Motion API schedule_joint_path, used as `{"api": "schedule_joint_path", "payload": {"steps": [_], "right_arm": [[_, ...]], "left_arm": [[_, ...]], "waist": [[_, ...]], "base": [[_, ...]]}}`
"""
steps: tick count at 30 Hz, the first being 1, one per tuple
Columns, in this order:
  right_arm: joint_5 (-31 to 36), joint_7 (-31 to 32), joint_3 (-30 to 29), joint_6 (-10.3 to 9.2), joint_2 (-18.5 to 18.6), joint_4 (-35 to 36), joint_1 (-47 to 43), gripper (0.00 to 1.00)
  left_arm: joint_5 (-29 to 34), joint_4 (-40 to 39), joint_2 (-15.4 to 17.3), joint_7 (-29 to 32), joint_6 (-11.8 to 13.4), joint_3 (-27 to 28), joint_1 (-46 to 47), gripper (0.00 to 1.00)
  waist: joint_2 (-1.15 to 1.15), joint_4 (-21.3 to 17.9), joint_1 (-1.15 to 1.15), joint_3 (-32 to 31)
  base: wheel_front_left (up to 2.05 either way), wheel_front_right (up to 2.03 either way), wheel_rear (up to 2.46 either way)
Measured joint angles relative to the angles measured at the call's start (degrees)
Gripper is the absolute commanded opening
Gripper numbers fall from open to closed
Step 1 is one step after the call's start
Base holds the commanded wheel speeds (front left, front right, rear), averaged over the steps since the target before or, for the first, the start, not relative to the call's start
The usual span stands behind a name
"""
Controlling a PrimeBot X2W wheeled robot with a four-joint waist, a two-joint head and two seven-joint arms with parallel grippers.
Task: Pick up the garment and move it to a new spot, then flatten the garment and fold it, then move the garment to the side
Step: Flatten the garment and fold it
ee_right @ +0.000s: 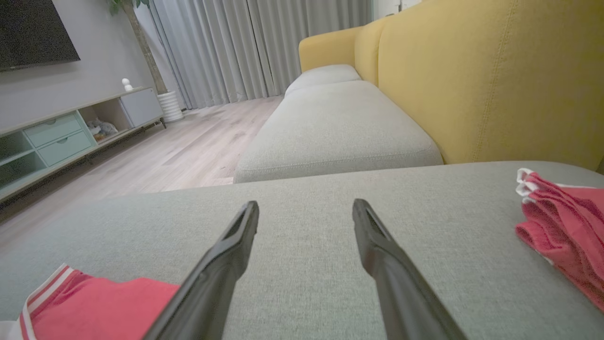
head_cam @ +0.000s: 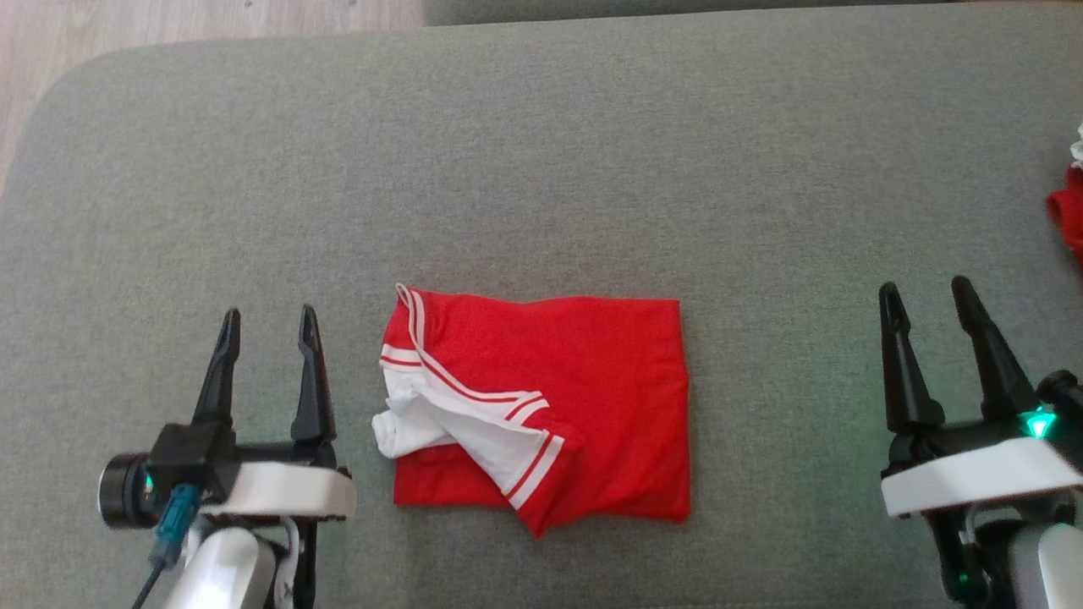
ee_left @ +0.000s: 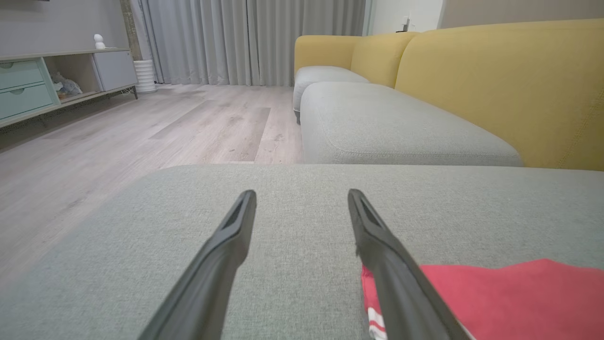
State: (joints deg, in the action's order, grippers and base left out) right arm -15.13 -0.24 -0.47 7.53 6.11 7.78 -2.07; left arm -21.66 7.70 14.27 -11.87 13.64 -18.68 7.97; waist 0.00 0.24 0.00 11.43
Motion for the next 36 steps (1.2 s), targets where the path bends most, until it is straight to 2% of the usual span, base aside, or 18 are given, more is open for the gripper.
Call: {"api": "schedule_joint_path", "payload": {"steps": [12, 13, 14, 15, 18, 22, 30, 36], "right_arm": [[1.1, 1.4, -0.1, 0.0, -0.8, 1.5, -1.2, 1.0], [1.1, 1.8, -0.1, 0.0, -0.8, 1.5, -1.2, 0.92], [1.1, 2.2, -0.1, 0.0, -0.8, 1.5, -1.2, 0.38], [1.1, 2.9, -0.1, 0.0, -0.8, 1.5, -1.2, 0.0], [0.6, 4.2, 0.5, 0.0, -0.7, 1.1, -1.2, 0.0], [-1.4, 6.0, 5.7, 0.0, -0.3, -2.6, -0.8, 0.0], [-8.9, 6.7, 24.5, 0.0, -0.9, -15.1, 5.7, 0.0], [-15.3, 7.8, 37.7, 0.0, -1.6, -20.5, 10.7, 0.0]], "left_arm": [[0.1, -1.9, 1.3, 1.8, 0.8, -0.1, -1.6, 1.0], [0.1, -2.1, 1.3, 1.8, 1.0, -0.1, -1.6, 1.0], [0.1, -2.1, 1.3, 1.9, 1.1, -0.2, -1.6, 1.0], [0.1, -2.2, 1.3, 2.3, 1.1, -0.2, -1.6, 1.0], [0.1, -2.3, 1.3, 2.3, 1.1, -0.5, -1.6, 1.0], [0.1, -2.4, 1.3, 2.3, 1.1, -1.1, -1.6, 1.0], [0.2, -2.0, 0.9, 2.0, 1.1, -1.7, -1.1, 1.0], [0.1, -1.3, 0.8, 1.1, 1.1, -1.6, -1.0, 1.0]], "waist": [[0.0, -0.6, 0.0, -0.8], [0.0, -0.6, 0.0, -0.8], [0.0, -0.6, 0.0, -0.8], [0.0, -0.5, 0.0, -0.8], [0.0, -0.3, 0.0, -0.8], [0.0, 0.4, 0.0, -0.4], [0.0, 3.3, 0.0, 0.8], [0.0, 5.5, 0.01, 1.6]], "base": [[0.0, 0.0, 0.0], [0.0, 0.0, 0.0], [0.0, 0.0, 0.0], [0.0, 0.0, 0.0], [0.0, 0.0, 0.0], [0.0, 0.0, 0.0], [0.0, 0.0, 0.0], [0.0, 0.0, 0.0]]}}
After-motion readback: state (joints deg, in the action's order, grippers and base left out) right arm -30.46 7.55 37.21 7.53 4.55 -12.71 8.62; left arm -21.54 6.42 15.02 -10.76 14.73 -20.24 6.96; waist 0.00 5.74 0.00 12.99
